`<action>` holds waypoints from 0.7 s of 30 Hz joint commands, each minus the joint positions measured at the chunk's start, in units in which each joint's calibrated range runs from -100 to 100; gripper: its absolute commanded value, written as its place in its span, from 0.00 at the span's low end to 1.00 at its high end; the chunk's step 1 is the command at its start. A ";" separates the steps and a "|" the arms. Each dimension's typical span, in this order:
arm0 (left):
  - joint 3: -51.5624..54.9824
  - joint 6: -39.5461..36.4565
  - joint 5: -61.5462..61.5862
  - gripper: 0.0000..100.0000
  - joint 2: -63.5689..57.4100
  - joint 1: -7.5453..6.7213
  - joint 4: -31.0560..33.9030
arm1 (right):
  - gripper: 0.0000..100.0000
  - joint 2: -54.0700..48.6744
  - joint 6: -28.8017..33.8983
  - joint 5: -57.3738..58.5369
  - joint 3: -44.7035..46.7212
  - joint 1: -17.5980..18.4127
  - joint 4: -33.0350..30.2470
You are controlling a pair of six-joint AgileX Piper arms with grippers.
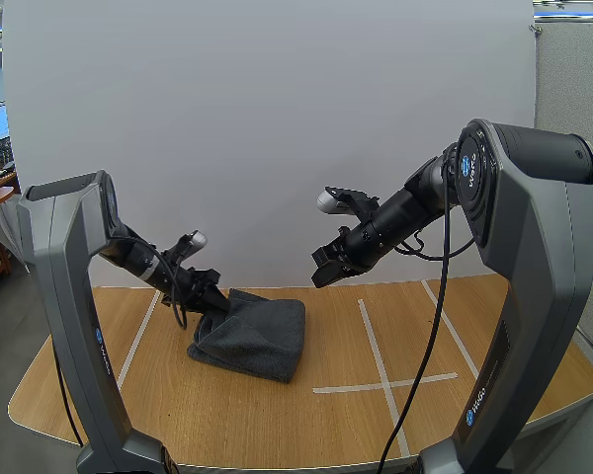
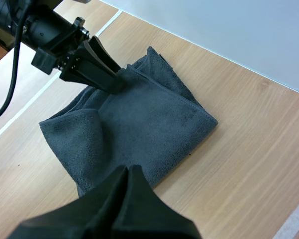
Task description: Fold the towel
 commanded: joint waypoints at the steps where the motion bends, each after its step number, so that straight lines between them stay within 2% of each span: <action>1: -0.10 0.07 1.20 0.79 0.31 -1.85 0.54 | 0.00 -0.94 -0.01 0.12 0.24 0.02 -0.92; 4: -0.10 0.07 1.20 0.76 0.31 -1.85 0.65 | 0.00 -0.94 -0.01 0.12 0.24 0.02 -0.92; 6: -0.10 0.07 1.20 0.66 0.31 -1.85 0.65 | 0.00 -0.94 -0.01 0.12 0.24 0.02 -0.92; 8: -0.10 0.07 1.20 0.45 0.31 -1.85 0.65 | 0.00 -0.94 -0.01 0.12 0.24 0.02 -0.92; 11: -0.10 0.07 1.20 0.04 0.31 -1.85 0.65 | 0.00 -0.94 -0.01 0.12 0.24 0.02 -0.92; 12: -0.22 0.21 1.20 0.00 0.31 -1.85 0.50 | 0.00 -0.94 -0.01 0.12 0.24 0.02 -0.92; 21: -4.85 -1.00 1.20 0.00 -1.67 -1.91 0.50 | 0.00 -0.94 -0.01 0.12 0.24 0.02 -0.92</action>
